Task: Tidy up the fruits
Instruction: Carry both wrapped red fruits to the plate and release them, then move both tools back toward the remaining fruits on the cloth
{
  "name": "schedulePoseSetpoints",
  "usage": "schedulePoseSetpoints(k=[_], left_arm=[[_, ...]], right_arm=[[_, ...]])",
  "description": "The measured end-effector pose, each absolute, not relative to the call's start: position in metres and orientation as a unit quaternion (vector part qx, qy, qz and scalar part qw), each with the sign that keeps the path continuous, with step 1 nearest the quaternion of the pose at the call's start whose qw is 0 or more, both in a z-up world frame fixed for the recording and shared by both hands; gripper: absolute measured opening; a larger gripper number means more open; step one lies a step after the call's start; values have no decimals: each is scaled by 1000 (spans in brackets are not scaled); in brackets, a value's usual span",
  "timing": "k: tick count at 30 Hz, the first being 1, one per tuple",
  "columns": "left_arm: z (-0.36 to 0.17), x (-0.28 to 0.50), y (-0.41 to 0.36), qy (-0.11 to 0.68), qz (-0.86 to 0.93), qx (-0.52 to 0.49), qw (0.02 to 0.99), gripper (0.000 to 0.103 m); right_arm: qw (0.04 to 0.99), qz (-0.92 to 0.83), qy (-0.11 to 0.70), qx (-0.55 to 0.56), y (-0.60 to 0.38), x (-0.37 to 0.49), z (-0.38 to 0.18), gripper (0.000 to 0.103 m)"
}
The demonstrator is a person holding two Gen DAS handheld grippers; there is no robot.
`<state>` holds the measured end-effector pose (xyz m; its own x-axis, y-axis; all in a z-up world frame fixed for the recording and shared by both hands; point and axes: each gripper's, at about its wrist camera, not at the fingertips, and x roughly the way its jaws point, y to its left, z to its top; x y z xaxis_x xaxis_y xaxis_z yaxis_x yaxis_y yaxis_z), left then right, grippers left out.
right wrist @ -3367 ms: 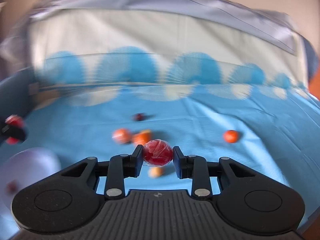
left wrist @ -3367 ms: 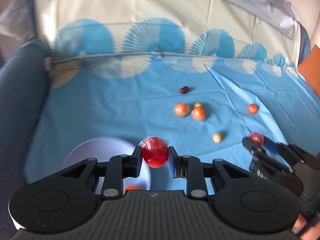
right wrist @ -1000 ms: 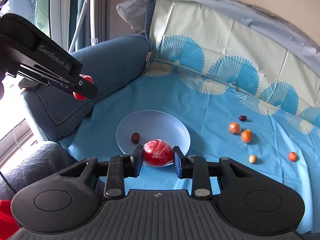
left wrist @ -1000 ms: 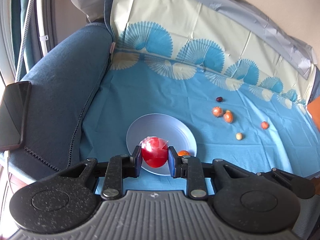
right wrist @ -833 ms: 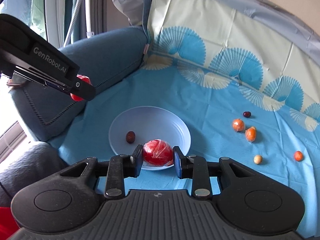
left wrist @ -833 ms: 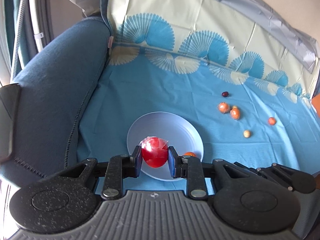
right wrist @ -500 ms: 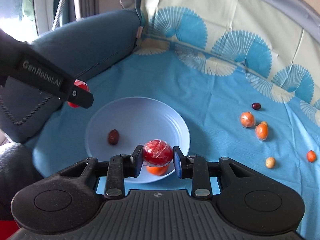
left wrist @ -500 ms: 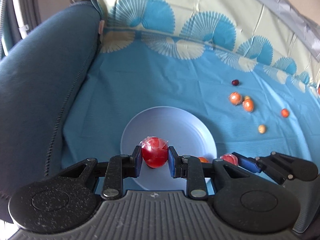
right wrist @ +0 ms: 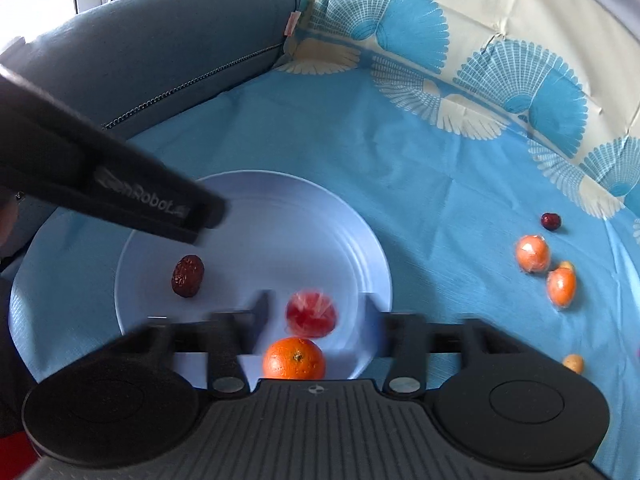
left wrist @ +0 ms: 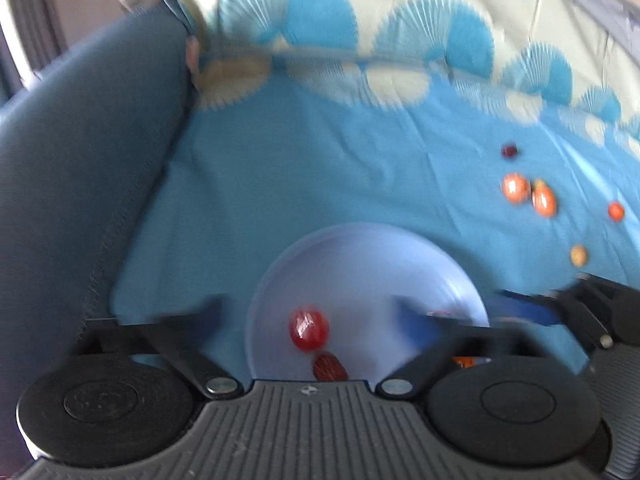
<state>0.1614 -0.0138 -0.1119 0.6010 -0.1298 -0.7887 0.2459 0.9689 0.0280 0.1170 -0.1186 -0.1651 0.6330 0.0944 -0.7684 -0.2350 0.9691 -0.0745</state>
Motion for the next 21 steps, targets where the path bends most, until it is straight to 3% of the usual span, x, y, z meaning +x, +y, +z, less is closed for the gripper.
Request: schedulePoseSetpoints(k=[1,7,16,21], left_arm=[[-106,156,-10,421,-102,61,899,103],[-85,120,18,451,-87,32,888,103],[-55,28,40,464,-65,13,884,103],[-34,-15,46,436,-74,19,897,103]], right_arm=[[903,87,412,-81,-119,112,-161,85],[900,88,425,-52,-122,61,-132,99],[897,85,434,-24,-111,-28,-90,101],[916,73,392,-35,-104,-66,-66,102]])
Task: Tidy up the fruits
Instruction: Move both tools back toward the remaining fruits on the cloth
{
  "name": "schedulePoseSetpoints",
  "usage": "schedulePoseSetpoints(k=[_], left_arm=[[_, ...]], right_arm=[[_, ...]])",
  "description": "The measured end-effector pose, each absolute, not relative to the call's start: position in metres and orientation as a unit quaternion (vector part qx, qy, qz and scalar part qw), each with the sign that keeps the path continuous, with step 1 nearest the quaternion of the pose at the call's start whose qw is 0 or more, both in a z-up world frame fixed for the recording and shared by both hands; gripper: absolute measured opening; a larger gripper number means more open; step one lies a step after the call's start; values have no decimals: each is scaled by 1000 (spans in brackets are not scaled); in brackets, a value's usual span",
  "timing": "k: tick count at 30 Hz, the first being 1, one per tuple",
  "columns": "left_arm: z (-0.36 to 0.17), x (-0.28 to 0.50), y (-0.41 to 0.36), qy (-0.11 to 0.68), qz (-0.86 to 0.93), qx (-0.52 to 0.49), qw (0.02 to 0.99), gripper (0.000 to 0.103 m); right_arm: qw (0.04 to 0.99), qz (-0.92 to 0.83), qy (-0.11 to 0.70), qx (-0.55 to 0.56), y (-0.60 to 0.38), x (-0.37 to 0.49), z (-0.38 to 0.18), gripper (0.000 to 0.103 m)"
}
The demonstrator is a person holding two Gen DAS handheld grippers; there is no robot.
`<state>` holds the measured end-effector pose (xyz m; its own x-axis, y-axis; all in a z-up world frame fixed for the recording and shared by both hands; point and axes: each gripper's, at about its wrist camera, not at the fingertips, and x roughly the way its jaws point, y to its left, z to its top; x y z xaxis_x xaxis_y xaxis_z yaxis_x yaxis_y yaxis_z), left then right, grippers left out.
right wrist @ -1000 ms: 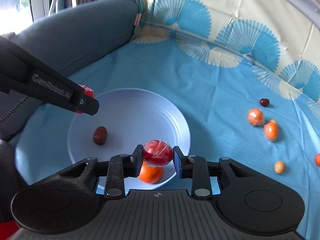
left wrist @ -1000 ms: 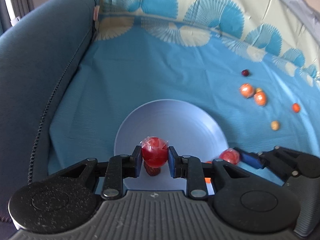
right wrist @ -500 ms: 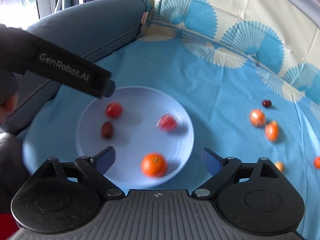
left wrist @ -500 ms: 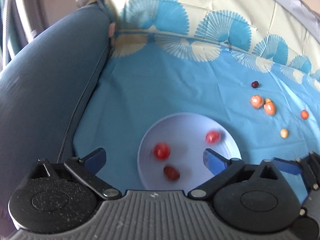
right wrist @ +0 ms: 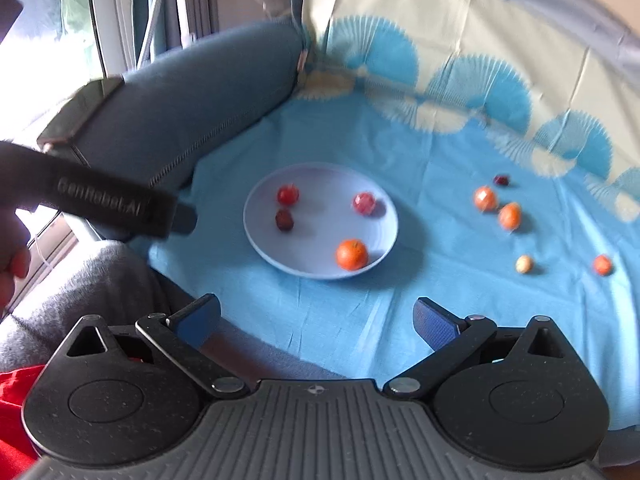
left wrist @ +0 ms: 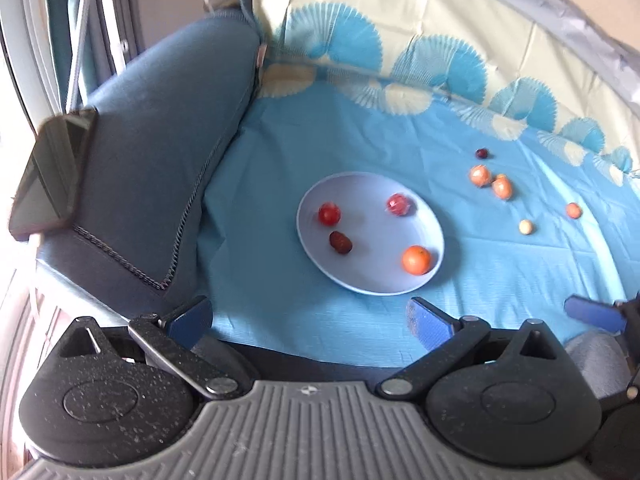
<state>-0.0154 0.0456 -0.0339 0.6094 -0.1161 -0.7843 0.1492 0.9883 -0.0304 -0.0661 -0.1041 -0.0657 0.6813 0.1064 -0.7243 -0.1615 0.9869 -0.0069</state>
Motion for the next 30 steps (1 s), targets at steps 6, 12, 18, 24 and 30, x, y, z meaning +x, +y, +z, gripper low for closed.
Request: schedulePoseSetpoints(k=[6,12,18,24,30], left_arm=[[-8,-51,44,397,-81,19,914,103],[9,-78,37,366,-91,30,926,103],[22,-96,34,347,-91,37,933,103],[26,-100,37,349,-90,34,932,103],[24,-94,38,356,-82,31,930,103]], right_arm=[[936,62,342,-49,-104,-104,-41,102],[948,52,310,-55,-105,-133,-24,102],[954,53,290,-60,-103,-149,-14,102],[956,57,279,-63,-100,-156,-10,102],[954,59,288,-58,-102,-153,-14,102]])
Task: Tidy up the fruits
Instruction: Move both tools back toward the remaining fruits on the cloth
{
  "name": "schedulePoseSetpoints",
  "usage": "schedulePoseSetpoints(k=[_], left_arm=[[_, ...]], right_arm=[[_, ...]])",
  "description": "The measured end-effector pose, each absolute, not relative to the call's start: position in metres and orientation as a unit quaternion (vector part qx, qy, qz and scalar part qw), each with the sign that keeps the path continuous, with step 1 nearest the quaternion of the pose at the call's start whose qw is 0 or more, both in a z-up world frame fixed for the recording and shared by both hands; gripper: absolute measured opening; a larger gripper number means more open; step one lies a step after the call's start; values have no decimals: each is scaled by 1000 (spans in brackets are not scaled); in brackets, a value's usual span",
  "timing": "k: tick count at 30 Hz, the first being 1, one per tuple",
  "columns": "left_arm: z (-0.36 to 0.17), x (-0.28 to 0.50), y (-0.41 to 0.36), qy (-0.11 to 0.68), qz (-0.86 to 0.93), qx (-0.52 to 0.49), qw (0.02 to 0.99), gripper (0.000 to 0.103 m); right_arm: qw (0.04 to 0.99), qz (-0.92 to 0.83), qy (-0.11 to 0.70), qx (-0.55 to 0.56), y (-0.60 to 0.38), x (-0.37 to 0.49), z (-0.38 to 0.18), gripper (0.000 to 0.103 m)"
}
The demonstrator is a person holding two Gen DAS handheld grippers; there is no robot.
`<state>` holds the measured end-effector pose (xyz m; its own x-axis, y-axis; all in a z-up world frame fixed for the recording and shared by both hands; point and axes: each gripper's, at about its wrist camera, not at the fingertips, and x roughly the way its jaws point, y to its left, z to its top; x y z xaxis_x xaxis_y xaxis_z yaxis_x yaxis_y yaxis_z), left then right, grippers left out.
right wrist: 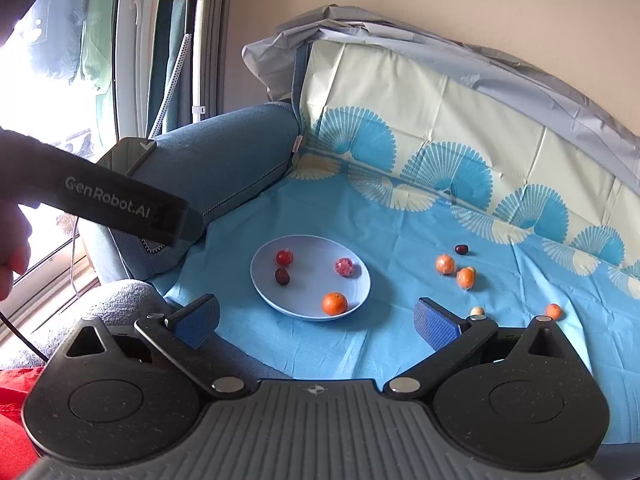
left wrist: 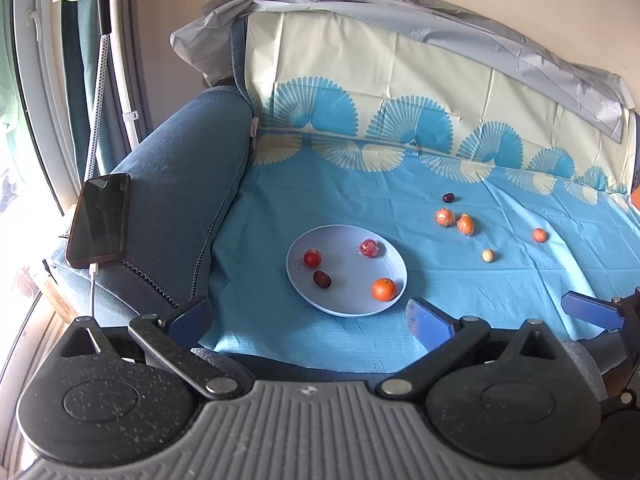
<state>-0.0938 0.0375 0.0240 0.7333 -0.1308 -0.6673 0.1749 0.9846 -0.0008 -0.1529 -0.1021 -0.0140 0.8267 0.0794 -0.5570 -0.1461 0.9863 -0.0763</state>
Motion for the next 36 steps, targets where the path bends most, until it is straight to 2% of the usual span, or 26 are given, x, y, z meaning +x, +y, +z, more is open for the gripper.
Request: schedulePoseSetpoints(k=[18,36], left_arm=[[1,-36,2,405,-69,80,908,103],[-37,77,-139,435,-149,141,877,103]], right_arm=[[941,51,334,3,-135,-107,-42,102],[925,-140,340,93,-296,-47,-85,102]])
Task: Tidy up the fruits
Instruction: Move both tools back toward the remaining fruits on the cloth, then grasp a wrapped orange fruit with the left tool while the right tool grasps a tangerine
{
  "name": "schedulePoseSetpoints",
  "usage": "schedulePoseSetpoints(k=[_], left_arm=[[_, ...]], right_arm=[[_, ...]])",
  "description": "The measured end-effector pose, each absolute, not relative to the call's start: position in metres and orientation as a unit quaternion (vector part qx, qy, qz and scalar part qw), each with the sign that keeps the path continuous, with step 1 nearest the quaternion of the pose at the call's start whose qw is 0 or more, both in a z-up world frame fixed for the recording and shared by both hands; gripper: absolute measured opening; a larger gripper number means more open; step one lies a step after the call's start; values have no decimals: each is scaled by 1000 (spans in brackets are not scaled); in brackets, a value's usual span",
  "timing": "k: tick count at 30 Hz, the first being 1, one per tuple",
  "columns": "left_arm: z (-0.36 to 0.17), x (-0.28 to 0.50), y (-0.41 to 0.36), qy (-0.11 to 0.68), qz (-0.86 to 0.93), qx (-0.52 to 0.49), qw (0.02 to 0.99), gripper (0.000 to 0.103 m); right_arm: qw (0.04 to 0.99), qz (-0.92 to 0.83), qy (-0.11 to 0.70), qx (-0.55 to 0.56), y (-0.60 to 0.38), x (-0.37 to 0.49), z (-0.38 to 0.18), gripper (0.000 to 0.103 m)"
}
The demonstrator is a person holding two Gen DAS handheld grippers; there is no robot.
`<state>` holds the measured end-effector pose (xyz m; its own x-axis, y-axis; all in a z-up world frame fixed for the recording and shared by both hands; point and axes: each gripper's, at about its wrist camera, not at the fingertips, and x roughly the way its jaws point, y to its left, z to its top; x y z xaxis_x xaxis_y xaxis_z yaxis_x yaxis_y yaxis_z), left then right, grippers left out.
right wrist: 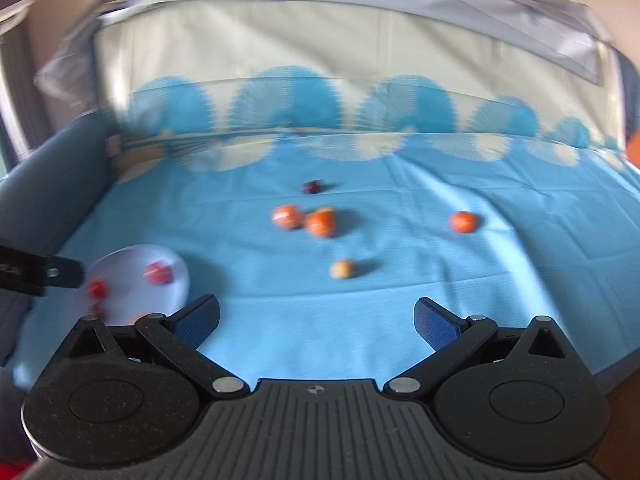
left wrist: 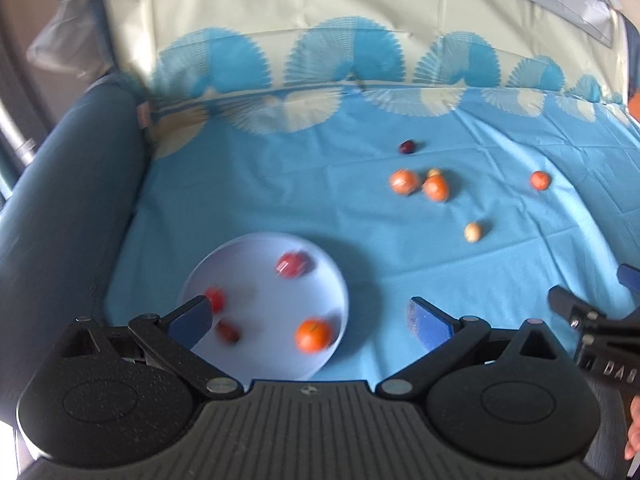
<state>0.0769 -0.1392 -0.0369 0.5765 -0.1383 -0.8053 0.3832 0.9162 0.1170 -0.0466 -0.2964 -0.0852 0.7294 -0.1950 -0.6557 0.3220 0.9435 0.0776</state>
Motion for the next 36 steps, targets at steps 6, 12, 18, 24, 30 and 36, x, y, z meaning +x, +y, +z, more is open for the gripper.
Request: schedulePoseSetpoints(k=[6,12,18,24,30,36], left_arm=[[-74,145,-215,417,-213,178,865,103],[-140,217,-276,441,-256,209,834,103],[-199,263,-314,465,-256,247,811,103],[-220,292,-326,475,-250,239,809,103],[-197,288,-320,434,-282,204,831,44],[-172,267,-308,435,-279,189,835,41]], right_arm=[[909,-216,336,118,-372,-5,-116,102],[899,-244,336,138,-438,58,-164,102],[884,-276,351,141,-498,121,-221,102],[861,-301,385,142,-534,155,-267,102],[880,-301,346,120,-527,148,-265,73],[874,-304,354,135,-522,144,-250,36]])
